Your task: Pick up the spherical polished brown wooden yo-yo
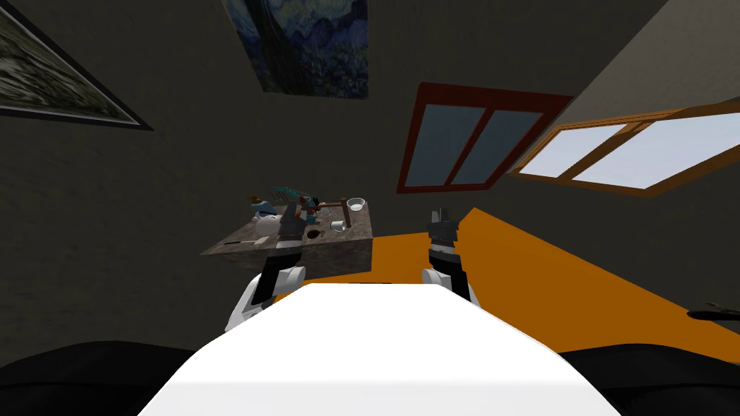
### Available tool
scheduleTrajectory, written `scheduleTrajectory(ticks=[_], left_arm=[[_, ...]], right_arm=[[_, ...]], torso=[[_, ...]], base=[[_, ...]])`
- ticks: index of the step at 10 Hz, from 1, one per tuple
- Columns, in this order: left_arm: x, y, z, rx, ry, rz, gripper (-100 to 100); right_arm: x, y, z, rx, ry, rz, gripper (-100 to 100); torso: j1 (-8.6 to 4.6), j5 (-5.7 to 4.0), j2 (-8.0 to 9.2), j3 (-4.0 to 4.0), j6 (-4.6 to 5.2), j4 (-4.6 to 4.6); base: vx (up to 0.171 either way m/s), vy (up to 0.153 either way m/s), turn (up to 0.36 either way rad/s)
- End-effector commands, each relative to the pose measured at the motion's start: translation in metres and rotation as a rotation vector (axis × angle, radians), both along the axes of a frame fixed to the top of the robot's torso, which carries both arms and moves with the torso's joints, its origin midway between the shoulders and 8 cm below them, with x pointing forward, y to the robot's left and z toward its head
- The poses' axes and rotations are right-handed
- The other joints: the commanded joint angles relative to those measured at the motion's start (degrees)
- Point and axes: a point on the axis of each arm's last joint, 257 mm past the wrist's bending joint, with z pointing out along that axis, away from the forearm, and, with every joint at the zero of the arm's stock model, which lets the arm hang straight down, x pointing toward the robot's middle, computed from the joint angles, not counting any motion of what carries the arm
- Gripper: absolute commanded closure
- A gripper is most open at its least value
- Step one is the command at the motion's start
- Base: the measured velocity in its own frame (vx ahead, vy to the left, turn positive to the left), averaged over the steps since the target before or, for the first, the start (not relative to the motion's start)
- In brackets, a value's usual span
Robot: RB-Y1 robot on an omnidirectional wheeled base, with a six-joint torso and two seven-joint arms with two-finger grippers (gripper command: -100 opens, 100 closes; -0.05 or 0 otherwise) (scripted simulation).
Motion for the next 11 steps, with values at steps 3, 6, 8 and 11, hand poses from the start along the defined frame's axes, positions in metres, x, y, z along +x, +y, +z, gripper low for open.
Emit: scheduleTrajectory(ticks=[3, 6, 8, 11], left_arm=[[0.010, 0.015, -0.009, 0.024, 0.078, 0.042, -100], [0.017, 0.026, -0.021, 0.023, 0.146, 0.072, -100], [0.020, 0.035, -0.027, 0.027, 0.184, 0.096, -100], [0.024, 0.045, -0.036, 0.025, 0.239, 0.125, -100]], right_arm=[[0.000, 0.000, 0.000, 0.000, 0.000, 0.000, 0], [0.000, 0.000, 0.000, 0.000, 0.000, 0.000, 0], [0.000, 0.000, 0.000, 0.000, 0.000, 0.000, 0], [0.000, 0.000, 0.000, 0.000, 0.000, 0.000, 0]], torso=[[0.01, 0.00, 0.00, 0.00, 0.00, 0.00], [0.00, 0.00, 0.01, 0.01, 0.01, 0.00], [0.01, 0.00, 0.00, 0.00, 0.00, 0.00], [0.06, 0.01, -0.02, -0.01, 0.01, 0.00]], base=[[-0.014, -0.021, -0.036], [-0.014, -0.019, -0.037], [-0.011, -0.017, -0.036], [-0.005, -0.006, -0.030]])
